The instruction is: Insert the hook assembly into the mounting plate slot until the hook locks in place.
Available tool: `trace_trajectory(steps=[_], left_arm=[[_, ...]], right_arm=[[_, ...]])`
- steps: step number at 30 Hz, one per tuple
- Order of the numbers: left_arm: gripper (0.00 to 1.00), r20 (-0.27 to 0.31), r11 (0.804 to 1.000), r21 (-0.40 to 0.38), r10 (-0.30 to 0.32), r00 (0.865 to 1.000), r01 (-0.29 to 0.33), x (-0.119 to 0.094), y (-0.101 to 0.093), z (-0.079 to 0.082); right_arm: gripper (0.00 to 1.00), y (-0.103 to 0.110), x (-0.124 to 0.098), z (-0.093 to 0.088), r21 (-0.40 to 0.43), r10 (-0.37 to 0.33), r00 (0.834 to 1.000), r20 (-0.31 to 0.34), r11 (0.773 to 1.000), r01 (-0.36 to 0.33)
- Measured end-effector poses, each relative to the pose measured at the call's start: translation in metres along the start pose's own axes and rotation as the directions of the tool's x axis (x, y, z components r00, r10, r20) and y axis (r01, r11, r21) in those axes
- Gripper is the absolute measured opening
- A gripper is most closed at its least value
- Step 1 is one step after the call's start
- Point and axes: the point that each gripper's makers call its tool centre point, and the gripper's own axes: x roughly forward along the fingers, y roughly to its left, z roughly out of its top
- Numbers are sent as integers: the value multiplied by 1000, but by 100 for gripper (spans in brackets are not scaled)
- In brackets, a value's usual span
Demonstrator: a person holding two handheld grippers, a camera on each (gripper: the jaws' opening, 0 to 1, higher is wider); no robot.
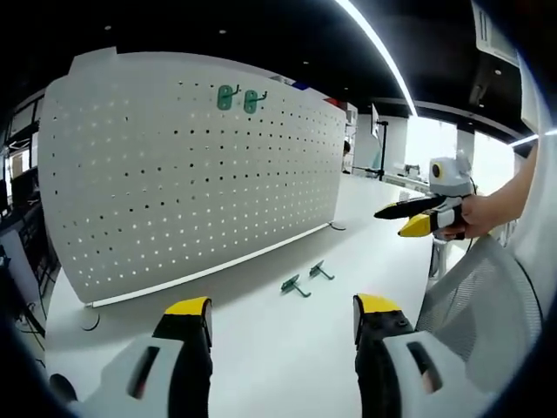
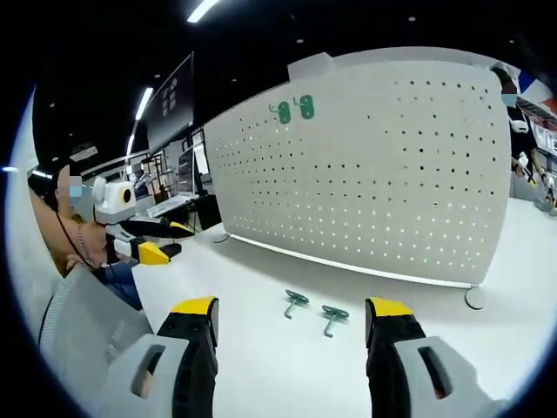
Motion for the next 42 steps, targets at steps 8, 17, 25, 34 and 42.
trace_trajectory(steps=[8,17,25,34,42], left_arm=[[68,-16,1000,14,-26,1000,27,4,-2,1],[70,-37,995,42,-86,996,88,16,-7,6],[70,-72,989,53,-137,988,141,26,-8,6],[70,-128,977,88,-184,975,196,43,-10,9],[70,-214,969,95,-204,955,228,61,-11,4]], right_arm=[[66,-1,-1,-4,4,-7,1000,-11,1000,7],[66,-7,-2,-7,1,-19,1000,-16,1000,19],[66,-8,-3,-11,5,-24,999,-28,1000,24],[66,-8,-3,-11,8,-24,999,-31,1000,24],[66,-12,-6,-11,17,-28,999,-30,999,28]])
